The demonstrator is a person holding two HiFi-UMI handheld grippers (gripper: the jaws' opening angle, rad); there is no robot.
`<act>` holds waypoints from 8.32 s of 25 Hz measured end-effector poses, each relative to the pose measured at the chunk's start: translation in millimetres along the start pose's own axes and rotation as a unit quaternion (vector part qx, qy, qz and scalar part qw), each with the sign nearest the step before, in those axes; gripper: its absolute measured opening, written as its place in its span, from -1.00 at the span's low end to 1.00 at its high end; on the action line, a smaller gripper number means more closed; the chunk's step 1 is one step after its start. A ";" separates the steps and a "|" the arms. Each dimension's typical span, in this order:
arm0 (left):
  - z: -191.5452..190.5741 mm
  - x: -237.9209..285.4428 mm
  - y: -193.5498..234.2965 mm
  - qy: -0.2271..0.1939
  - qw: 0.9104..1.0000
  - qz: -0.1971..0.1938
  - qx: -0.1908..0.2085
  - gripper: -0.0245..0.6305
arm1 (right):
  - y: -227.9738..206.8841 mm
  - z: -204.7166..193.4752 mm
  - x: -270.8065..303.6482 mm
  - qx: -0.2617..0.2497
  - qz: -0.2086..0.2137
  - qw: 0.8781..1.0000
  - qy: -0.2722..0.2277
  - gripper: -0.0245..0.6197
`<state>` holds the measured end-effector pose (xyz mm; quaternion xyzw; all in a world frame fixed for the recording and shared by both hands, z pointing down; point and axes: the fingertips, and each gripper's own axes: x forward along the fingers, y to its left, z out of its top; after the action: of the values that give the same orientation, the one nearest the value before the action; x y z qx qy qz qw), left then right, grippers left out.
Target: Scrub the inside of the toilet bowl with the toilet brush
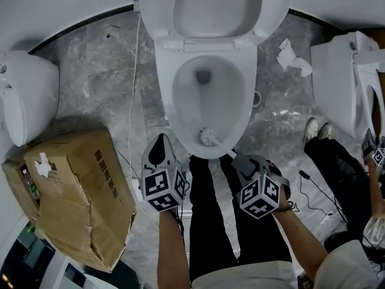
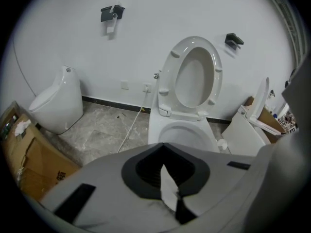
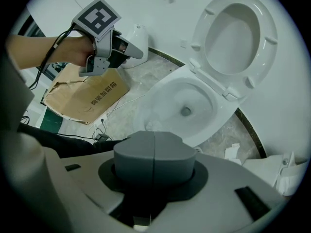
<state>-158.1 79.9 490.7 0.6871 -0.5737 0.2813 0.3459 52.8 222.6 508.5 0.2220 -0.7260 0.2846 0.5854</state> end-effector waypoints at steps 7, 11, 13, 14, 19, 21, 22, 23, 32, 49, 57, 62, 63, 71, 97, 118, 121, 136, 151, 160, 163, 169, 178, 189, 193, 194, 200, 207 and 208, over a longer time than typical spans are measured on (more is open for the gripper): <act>3.4 -10.0 -8.4 -0.011 1.000 0.020 -0.021 -0.87 | -0.5 16.6 4.5 -0.040 0.031 0.998 -0.027 -0.39; 9.0 -12.4 -12.9 -0.018 0.999 0.025 -0.023 -0.87 | -1.6 23.7 7.8 -0.053 0.044 0.996 -0.052 -0.39; 12.0 -13.7 -14.4 -0.020 0.999 0.030 -0.022 -0.87 | -2.8 26.9 9.6 -0.062 0.045 0.995 -0.063 -0.39; 12.9 -14.9 -15.2 -0.021 0.999 0.033 -0.024 -0.87 | -3.4 28.1 10.5 -0.067 0.046 0.994 -0.068 -0.39; 14.8 -21.7 -16.4 -0.024 0.999 0.038 -0.022 -0.87 | -8.4 37.6 19.8 -0.081 0.040 0.992 -0.092 -0.39; 13.3 -24.5 -14.5 -0.022 0.999 0.041 -0.023 -0.87 | -9.2 43.4 22.5 -0.077 0.039 0.991 -0.099 -0.39; 11.6 -25.2 -13.7 -0.021 0.999 0.043 -0.024 -0.87 | -9.7 46.0 23.2 -0.075 0.039 0.991 -0.103 -0.39; 9.6 -25.4 -13.4 -0.021 0.998 0.045 -0.024 -0.87 | -10.6 48.5 23.3 -0.072 0.039 0.991 -0.108 -0.39; 16.2 -22.1 -23.4 -0.023 0.999 0.038 -0.028 -0.87 | -20.1 71.9 25.4 -0.068 0.033 0.990 -0.116 -0.39; 31.2 -0.6 -19.9 -0.008 1.000 0.014 -0.012 -0.87 | -49.6 120.2 26.6 -0.031 0.008 0.989 -0.143 -0.39; 45.9 9.3 -22.1 0.001 1.000 -0.011 0.008 -0.87 | -59.9 134.1 27.2 -0.026 -0.002 0.989 -0.146 -0.39; 58.3 14.5 -9.6 0.001 1.000 -0.021 0.023 -0.87 | -67.0 145.8 28.6 0.002 -0.007 0.989 -0.151 -0.39; 60.2 16.7 -7.9 0.002 0.999 -0.023 0.023 -0.87 | -68.8 148.8 28.4 0.006 -0.011 0.988 -0.152 -0.39; 68.3 37.4 -13.1 0.013 0.999 -0.042 0.017 -0.87 | -87.7 167.6 25.4 0.030 -0.021 0.987 -0.157 -0.39; 75.2 39.1 14.9 0.010 1.000 -0.020 0.017 -0.86 | -123.0 178.8 23.6 0.114 -0.061 0.973 -0.193 -0.39; 80.2 47.3 3.4 0.016 0.998 -0.041 0.033 -0.87 | -153.8 179.3 16.3 0.149 -0.096 0.962 -0.206 -0.39; 81.9 49.8 4.7 0.013 0.998 -0.043 0.036 -0.87 | -156.7 181.1 15.9 0.151 -0.102 0.961 -0.209 -0.39; 79.8 54.5 -24.5 0.009 0.997 -0.045 0.065 -0.86 | -182.3 164.5 7.7 0.203 -0.100 0.949 -0.220 -0.39; 84.2 59.4 -93.2 -0.019 0.996 -0.075 0.045 -0.86 | -212.4 136.6 -4.7 0.213 -0.098 0.946 -0.223 -0.39; 84.8 58.5 -87.1 -0.011 0.997 -0.071 0.029 -0.86 | -220.3 124.6 -8.8 0.212 -0.116 0.946 -0.214 -0.39; 83.0 59.6 -86.7 -0.005 0.997 -0.075 0.005 -0.86 | -221.5 120.1 -10.8 0.222 -0.118 0.945 -0.211 -0.39; 80.9 61.1 -98.8 -0.004 0.996 -0.085 0.012 -0.86 | -224.9 113.0 -12.7 0.232 -0.118 0.943 -0.206 -0.39; 78.8 60.2 -123.0 0.005 0.993 -0.117 0.022 -0.86 | -229.1 93.2 -19.0 0.237 -0.127 0.945 -0.188 -0.39; 67.0 60.6 -119.4 0.042 0.989 -0.133 0.049 -0.86 | -223.7 76.5 -24.2 0.268 -0.140 0.937 -0.177 -0.39; 70.5 59.1 -119.3 0.038 0.989 -0.136 0.052 -0.86 | -221.7 71.2 -26.0 0.274 -0.144 0.935 -0.173 -0.39; 70.9 59.0 -120.0 0.038 0.988 -0.137 0.053 -0.86 | -221.3 69.7 -26.3 0.276 -0.145 0.935 -0.171 -0.39; 70.2 61.6 -126.1 0.046 0.984 -0.157 0.065 -0.86 | -219.2 61.2 -27.6 0.293 -0.146 0.931 -0.164 -0.39; 71.3 63.6 -127.7 0.048 0.981 -0.169 0.078 -0.86 | -212.2 52.8 -28.8 0.300 -0.153 0.928 -0.157 -0.39; 71.7 63.3 -126.9 0.048 0.981 -0.170 0.080 -0.86 | -211.3 52.5 -29.1 0.302 -0.154 0.928 -0.157 -0.39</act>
<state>-22.4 -1.9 477.8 0.7857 -0.4068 0.2960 0.3599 159.6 30.7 504.5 0.5391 -0.6453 0.3582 0.4057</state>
